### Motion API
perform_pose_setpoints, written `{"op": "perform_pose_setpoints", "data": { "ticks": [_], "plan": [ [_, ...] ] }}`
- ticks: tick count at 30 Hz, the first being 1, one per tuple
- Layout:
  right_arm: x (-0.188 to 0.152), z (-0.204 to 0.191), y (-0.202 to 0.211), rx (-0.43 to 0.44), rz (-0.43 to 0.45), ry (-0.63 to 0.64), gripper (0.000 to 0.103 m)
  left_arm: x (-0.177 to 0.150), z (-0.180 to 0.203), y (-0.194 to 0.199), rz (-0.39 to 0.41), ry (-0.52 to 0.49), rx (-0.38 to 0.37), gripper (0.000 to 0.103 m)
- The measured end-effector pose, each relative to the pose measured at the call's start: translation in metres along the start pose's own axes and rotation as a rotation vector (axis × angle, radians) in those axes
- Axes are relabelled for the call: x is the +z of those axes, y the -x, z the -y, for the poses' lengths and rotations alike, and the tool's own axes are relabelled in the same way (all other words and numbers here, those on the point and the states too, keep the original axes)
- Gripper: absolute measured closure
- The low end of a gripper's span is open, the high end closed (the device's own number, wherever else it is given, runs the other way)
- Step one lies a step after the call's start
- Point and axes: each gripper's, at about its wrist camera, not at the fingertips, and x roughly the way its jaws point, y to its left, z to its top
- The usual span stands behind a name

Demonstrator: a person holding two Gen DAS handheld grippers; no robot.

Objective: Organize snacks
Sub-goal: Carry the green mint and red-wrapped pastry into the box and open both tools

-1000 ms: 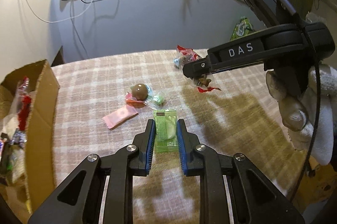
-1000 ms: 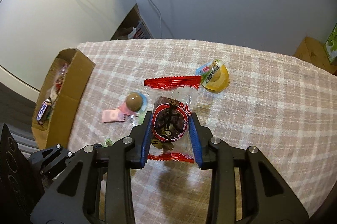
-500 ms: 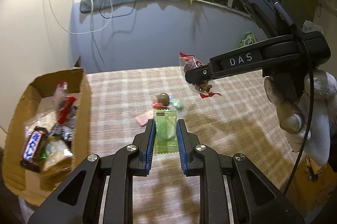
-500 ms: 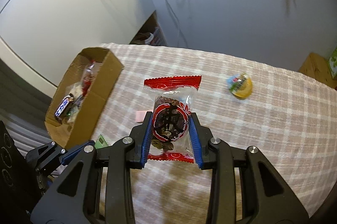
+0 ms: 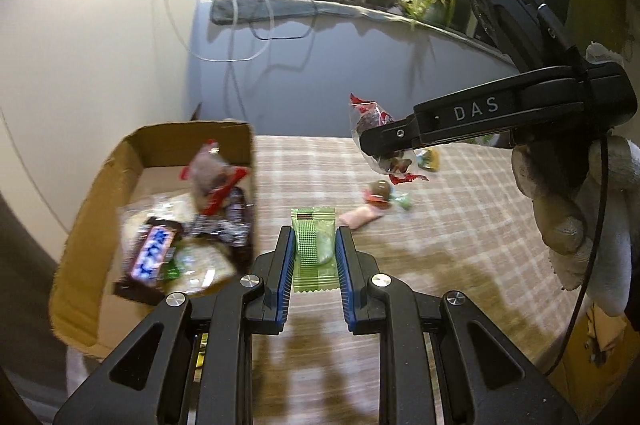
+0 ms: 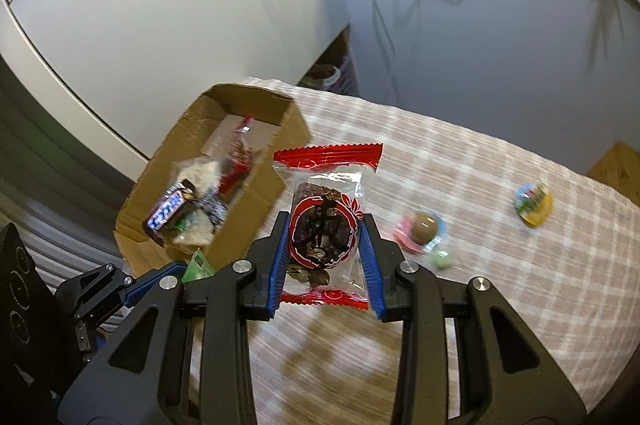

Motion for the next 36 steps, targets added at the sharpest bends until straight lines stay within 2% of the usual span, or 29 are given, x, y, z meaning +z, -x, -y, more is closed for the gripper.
{"op": "perform_pose_setpoints", "data": {
  "ticks": [19, 26, 36],
  "plan": [
    [0.046, -0.111, -0.066, 0.071, -0.043, 0.151, 0.068, -0.012, -0.085, 0.018, 0.018, 0.100, 0.097, 0.084],
    [0.060, -0.127, -0.092, 0.088, -0.066, 0.165, 0.068, -0.012, -0.102, 0.017, 0.013, 0.122, 0.111, 0.084],
    [0.072, -0.127, -0.113, 0.092, -0.084, 0.155, 0.068, -0.007, -0.110, 0.008, 0.003, 0.126, 0.104, 0.084]
  ]
}}
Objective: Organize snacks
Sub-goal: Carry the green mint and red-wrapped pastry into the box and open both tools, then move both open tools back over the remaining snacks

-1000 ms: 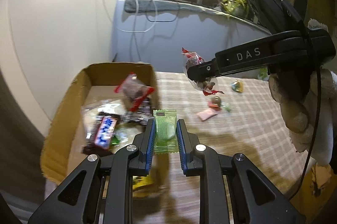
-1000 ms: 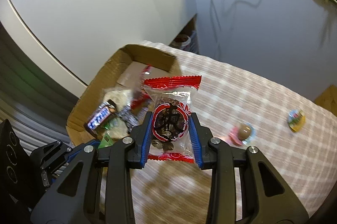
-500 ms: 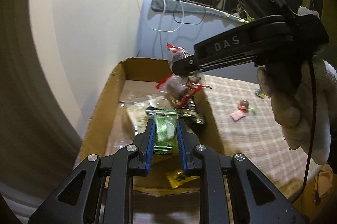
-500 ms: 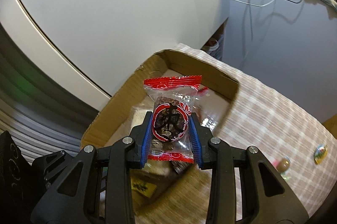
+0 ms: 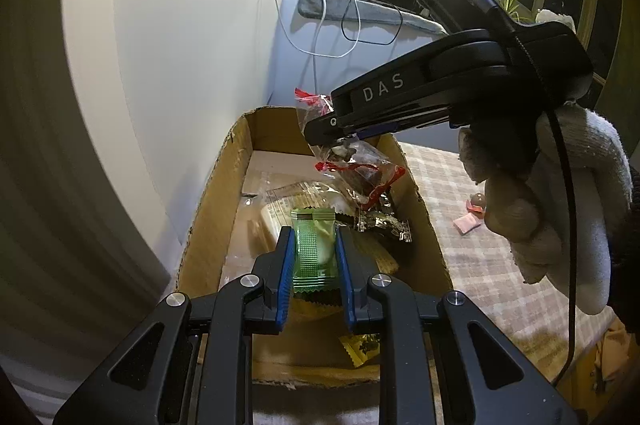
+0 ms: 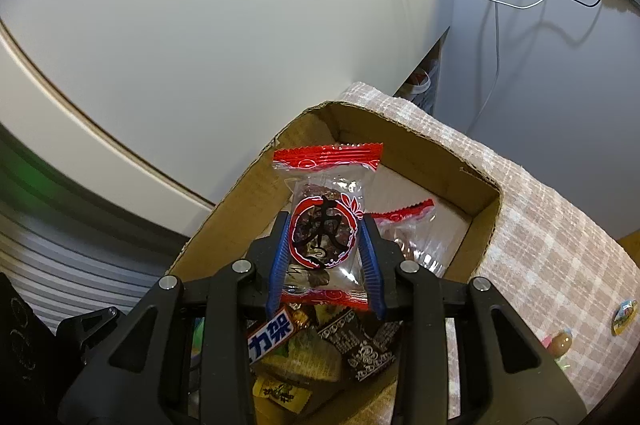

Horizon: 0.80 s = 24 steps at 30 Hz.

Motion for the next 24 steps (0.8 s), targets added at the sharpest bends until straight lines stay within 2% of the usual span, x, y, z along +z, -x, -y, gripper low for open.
{"op": "perform_pose_setpoints", "data": {
  "ticks": [4, 6, 7, 8, 14, 17, 20, 24],
  "plan": [
    [0.001, 0.001, -0.001, 0.007, -0.001, 0.009, 0.067, 0.003, 0.000, -0.001, 0.002, 0.003, 0.000, 0.083],
    [0.001, 0.000, -0.001, 0.009, 0.002, 0.019, 0.055, 0.003, -0.001, -0.002, -0.001, 0.009, 0.003, 0.072],
    [0.002, -0.001, 0.000, 0.010, 0.009, 0.027, 0.053, 0.004, -0.001, -0.002, -0.001, 0.014, 0.004, 0.058],
    [0.002, -0.001, 0.001, 0.008, 0.016, 0.035, 0.052, 0.005, -0.001, -0.003, 0.004, 0.016, 0.006, 0.053],
    [0.000, 0.010, 0.014, 0.033, 0.043, 0.055, 0.052, 0.012, 0.009, 0.002, 0.015, -0.008, 0.037, 0.053],
    [0.000, 0.023, 0.025, 0.049, 0.032, 0.048, 0.052, 0.020, 0.018, 0.006, -0.004, -0.011, 0.059, 0.053],
    [-0.003, 0.040, 0.049, 0.051, 0.030, 0.017, 0.052, 0.028, 0.026, 0.012, -0.013, 0.008, 0.032, 0.053],
    [-0.019, 0.057, 0.080, 0.031, 0.042, 0.020, 0.052, 0.028, 0.041, 0.020, 0.050, -0.036, 0.022, 0.053]
  ]
}}
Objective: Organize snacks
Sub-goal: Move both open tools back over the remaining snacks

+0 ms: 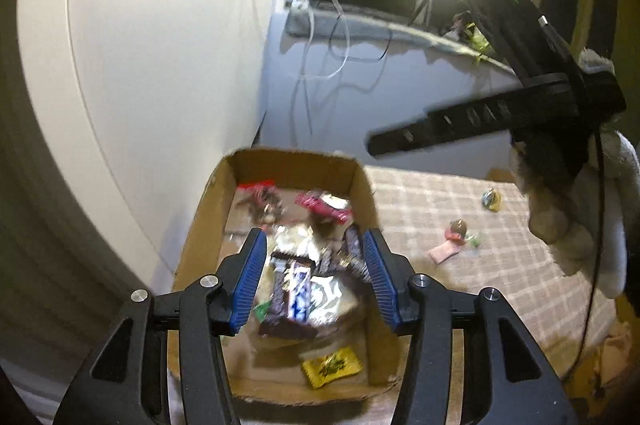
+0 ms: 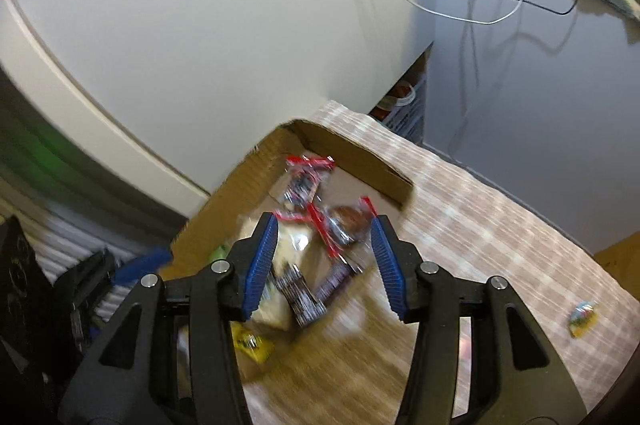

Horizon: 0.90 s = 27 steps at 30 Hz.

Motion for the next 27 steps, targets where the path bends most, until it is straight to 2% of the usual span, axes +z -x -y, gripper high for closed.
{"op": "perform_pose_setpoints", "data": {
  "ticks": [3, 8, 9, 11, 12, 16, 20, 27],
  "plan": [
    [-0.026, 0.007, 0.019, -0.047, 0.028, 0.006, 0.052, -0.007, 0.010, 0.005, 0.035, -0.002, -0.037, 0.053],
    [-0.080, 0.010, 0.057, -0.143, 0.066, 0.011, 0.050, -0.013, 0.038, 0.019, 0.024, -0.018, -0.104, 0.053],
    [-0.089, 0.012, 0.063, -0.158, 0.062, 0.007, 0.038, -0.012, 0.047, 0.022, 0.027, -0.036, -0.106, 0.053],
    [-0.108, 0.012, 0.085, -0.215, 0.086, 0.013, 0.026, -0.012, 0.063, 0.034, 0.049, -0.079, -0.097, 0.053],
    [-0.119, 0.013, 0.098, -0.240, 0.108, 0.007, 0.024, -0.012, 0.068, 0.038, 0.055, -0.085, -0.108, 0.053],
    [-0.152, 0.028, 0.135, -0.255, 0.134, -0.058, 0.024, -0.013, 0.087, 0.054, 0.049, -0.071, -0.157, 0.053],
    [-0.184, 0.040, 0.162, -0.289, 0.157, -0.091, 0.024, -0.021, 0.110, 0.065, 0.040, -0.117, -0.157, 0.053],
    [-0.203, 0.068, 0.174, -0.359, 0.221, -0.100, 0.024, -0.032, 0.125, 0.050, 0.000, -0.121, -0.174, 0.053]
  ]
}}
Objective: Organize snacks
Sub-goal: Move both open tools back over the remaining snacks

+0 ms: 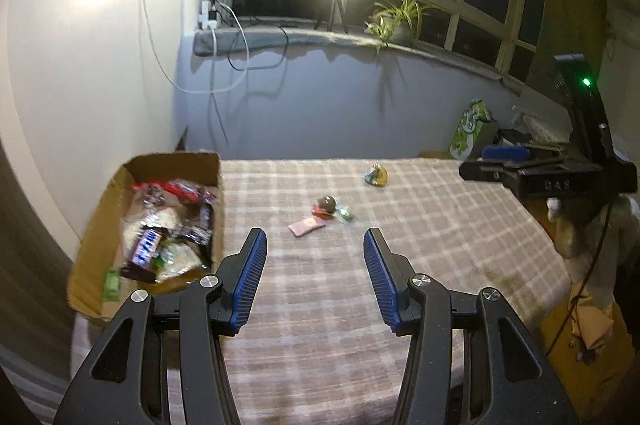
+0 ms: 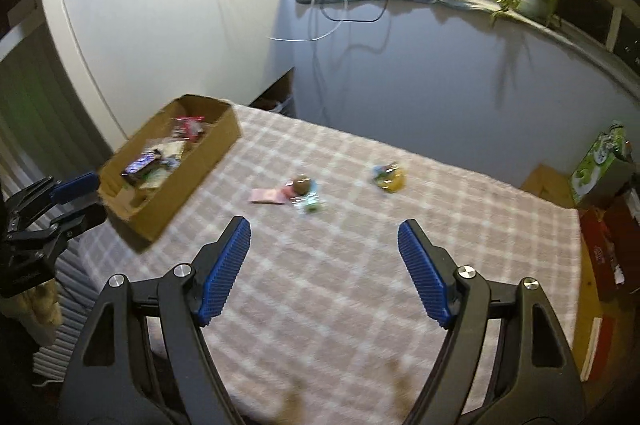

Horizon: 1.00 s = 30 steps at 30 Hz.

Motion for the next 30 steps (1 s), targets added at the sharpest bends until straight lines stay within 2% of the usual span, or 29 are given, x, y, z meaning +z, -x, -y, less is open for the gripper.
{"op": "perform_pose_setpoints", "data": {
  "ticks": [4, 10, 15, 17, 20, 23, 27, 30],
  "plan": [
    [0.003, 0.024, -0.024, 0.033, -0.039, -0.030, 0.024, -0.004, 0.004, -0.031, -0.049, -0.001, -0.024, 0.054],
    [0.016, 0.067, -0.070, 0.055, -0.097, -0.116, 0.024, -0.005, 0.018, -0.089, -0.125, -0.001, -0.052, 0.061],
    [0.024, 0.100, -0.108, 0.072, -0.127, -0.154, 0.024, 0.003, 0.019, -0.136, -0.175, 0.035, -0.049, 0.063],
    [0.025, 0.108, -0.122, 0.083, -0.139, -0.167, 0.025, 0.010, 0.020, -0.154, -0.180, 0.042, -0.029, 0.065],
    [0.027, 0.118, -0.146, 0.104, -0.164, -0.193, 0.031, 0.019, 0.022, -0.179, -0.189, 0.052, -0.008, 0.069],
    [0.027, 0.128, -0.169, 0.124, -0.186, -0.235, 0.032, 0.024, 0.023, -0.196, -0.194, 0.044, 0.011, 0.072],
    [0.028, 0.131, -0.189, 0.156, -0.207, -0.261, 0.042, 0.027, 0.020, -0.214, -0.209, 0.040, 0.023, 0.075],
    [0.032, 0.127, -0.198, 0.146, -0.204, -0.242, 0.042, 0.027, 0.018, -0.224, -0.221, 0.038, 0.018, 0.075]
  ]
}}
